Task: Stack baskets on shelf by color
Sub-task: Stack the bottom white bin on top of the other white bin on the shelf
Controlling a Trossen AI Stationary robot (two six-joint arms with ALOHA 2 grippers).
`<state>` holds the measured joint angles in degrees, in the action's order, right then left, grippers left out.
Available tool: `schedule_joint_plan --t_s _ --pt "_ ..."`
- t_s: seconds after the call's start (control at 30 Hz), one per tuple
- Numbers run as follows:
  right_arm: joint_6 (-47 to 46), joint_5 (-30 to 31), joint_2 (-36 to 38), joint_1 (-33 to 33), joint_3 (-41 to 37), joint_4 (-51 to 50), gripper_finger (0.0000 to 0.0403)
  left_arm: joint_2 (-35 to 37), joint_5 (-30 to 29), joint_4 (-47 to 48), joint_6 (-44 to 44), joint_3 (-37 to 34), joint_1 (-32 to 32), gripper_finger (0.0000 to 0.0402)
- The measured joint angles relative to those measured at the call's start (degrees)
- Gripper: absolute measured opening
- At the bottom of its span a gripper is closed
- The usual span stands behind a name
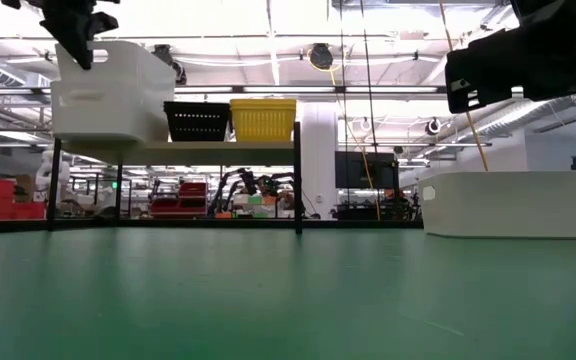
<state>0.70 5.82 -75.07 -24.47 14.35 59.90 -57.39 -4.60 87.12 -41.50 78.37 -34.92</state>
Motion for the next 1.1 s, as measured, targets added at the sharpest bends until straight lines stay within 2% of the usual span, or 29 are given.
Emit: schedule_joint_plan --t_s 0.33,0.77,0.93,1.1 --pt "-0.01 0.04 0.0 0.0 0.0 0.09 0.0075 -0.77 6.17 0.33 3.12 0.0 0.01 0.0005" --pt "0.16 0.09 0.0 0.0 0.0 0.09 0.0075 -2.1 5.21 -2.86 6.15 0.02 -1.21 0.0006" --pt "0.01 0.11 0.0 0.0 0.0 0.02 0.0075 -2.26 1.14 -4.34 9.46 0.02 -3.91 0.0033" --pt "0.01 0.09 -0.02 0.0 0.02 -0.19 0.0075 -2.23 0.89 -4.14 11.67 0.02 -6.29 0.0075"
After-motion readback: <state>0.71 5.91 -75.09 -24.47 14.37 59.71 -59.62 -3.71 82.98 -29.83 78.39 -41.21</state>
